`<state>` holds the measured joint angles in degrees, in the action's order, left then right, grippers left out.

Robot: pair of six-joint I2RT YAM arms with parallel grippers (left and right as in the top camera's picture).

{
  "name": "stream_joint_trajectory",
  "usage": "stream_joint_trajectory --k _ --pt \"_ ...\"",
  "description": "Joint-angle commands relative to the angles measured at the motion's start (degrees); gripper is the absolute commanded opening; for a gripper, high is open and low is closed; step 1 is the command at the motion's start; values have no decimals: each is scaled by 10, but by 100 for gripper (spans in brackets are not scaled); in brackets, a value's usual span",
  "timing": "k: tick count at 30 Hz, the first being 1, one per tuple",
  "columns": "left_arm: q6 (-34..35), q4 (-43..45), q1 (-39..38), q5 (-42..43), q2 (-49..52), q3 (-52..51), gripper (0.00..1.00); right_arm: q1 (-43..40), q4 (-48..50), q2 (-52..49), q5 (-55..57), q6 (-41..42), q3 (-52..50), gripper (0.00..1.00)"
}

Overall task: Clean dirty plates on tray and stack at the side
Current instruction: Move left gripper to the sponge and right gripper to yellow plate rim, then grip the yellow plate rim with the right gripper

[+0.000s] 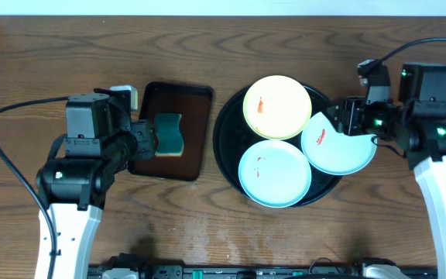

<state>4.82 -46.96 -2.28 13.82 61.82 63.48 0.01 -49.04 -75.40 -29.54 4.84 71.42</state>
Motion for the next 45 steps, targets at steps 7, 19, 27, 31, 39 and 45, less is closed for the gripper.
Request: stream_joint_trajectory --k 7,19,27,31,39,45 --pt "94 -4 2 -66 68 11 35 57 0 -67 176 32 12 31" --pt "94 33 2 -66 137 11 71 71 103 -221 178 18 12 61" --pt "95 38 2 -66 182 6 64 73 158 -286 234 30 12 56" --pt "95 40 2 -66 211 6 64 73 168 -306 238 29 10 51" --pt "94 46 2 -66 246 6 64 76 200 -327 238 28 8 36" --pt "94 46 2 -66 247 6 65 76 193 -340 248 28 8 39"
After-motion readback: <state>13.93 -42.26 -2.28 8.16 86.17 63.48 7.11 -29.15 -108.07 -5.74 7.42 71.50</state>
